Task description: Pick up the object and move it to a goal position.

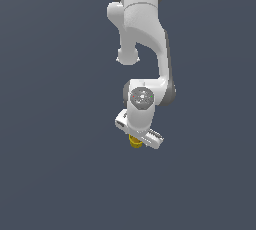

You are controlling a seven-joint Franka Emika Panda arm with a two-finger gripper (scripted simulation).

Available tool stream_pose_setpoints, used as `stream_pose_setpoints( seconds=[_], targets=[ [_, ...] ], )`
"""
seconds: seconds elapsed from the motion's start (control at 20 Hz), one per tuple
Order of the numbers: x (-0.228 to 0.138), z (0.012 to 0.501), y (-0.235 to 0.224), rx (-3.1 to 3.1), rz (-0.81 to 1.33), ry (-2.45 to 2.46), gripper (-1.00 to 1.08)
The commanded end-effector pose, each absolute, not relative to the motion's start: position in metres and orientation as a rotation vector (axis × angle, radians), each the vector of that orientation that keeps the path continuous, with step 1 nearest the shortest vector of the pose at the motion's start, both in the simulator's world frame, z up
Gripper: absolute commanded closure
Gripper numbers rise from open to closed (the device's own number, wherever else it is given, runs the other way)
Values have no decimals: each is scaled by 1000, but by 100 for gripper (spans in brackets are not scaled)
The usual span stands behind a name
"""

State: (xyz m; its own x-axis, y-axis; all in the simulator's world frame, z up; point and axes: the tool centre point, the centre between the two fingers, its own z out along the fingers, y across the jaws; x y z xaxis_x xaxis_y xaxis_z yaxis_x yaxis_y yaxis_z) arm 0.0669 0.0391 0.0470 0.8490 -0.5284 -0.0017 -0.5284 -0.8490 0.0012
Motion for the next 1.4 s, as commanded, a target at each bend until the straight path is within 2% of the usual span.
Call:
stream_pose_setpoints(
  seconds=[0.0,0.05,0.1,0.85,1.35],
  targets=[
    [68,46,39,3021,0,-863,-92],
    [68,46,39,3021,0,-863,-92],
    [68,46,39,3021,0,-863,108],
    [67,53,33,3021,-1,-863,108],
    [60,115,-19,3021,-1,-864,108]
  ],
)
